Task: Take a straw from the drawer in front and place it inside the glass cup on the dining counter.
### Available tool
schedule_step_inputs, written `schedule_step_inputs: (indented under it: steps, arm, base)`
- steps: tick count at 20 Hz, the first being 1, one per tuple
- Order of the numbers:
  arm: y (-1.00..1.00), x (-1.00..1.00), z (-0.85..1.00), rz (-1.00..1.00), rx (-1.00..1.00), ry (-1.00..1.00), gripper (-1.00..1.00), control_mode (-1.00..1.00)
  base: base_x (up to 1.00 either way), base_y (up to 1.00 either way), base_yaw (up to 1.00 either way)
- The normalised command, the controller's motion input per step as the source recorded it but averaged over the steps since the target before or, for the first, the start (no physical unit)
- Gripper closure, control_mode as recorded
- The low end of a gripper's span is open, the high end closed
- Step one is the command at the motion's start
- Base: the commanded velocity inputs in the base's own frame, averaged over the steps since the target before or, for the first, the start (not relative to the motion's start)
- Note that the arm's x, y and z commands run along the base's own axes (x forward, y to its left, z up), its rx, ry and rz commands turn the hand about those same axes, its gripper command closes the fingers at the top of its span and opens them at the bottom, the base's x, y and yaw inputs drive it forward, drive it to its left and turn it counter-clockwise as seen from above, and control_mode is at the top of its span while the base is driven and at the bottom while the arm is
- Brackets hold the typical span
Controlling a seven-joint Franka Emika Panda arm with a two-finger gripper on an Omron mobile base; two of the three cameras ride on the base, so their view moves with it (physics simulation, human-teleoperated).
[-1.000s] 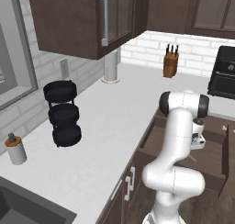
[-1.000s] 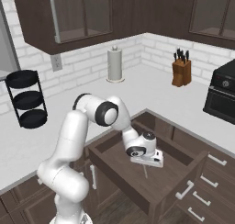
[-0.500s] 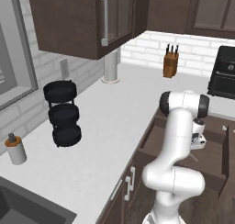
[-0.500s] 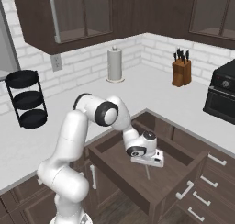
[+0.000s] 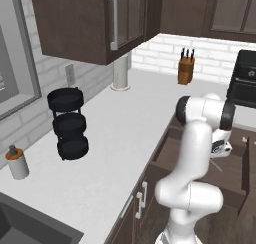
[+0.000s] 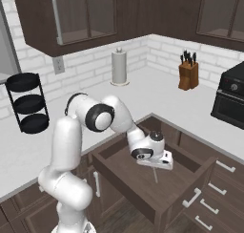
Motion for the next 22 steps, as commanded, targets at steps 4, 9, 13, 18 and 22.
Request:
schedule_step_inputs:
  steps: [4,9,13,18,22]
  arm:
    - [-0.02,-0.28,0.95,0.01,-0.02,-0.12,1.00,-1.00]
    - [0.00,-0.25,0.99,0.03,-0.04,-0.15,1.00,-1.00]
    - [0.00,-0.27,0.97,0.02,-0.04,-0.20,1.00,-1.00]
    - [0.00,-0.30,0.98,0.02,-0.04,-0.21,1.00,-1.00]
    - [0.00,-0.26,0.92,0.01,-0.05,-0.13,1.00,-1.00]
  base:
    - [0.00,0.00,0.00]
    - [0.00,0.00,0.00]
    - [0.00,0.00,0.00]
    - [0.00,0.00,0.00]
    - [0.00,0.00,0.00]
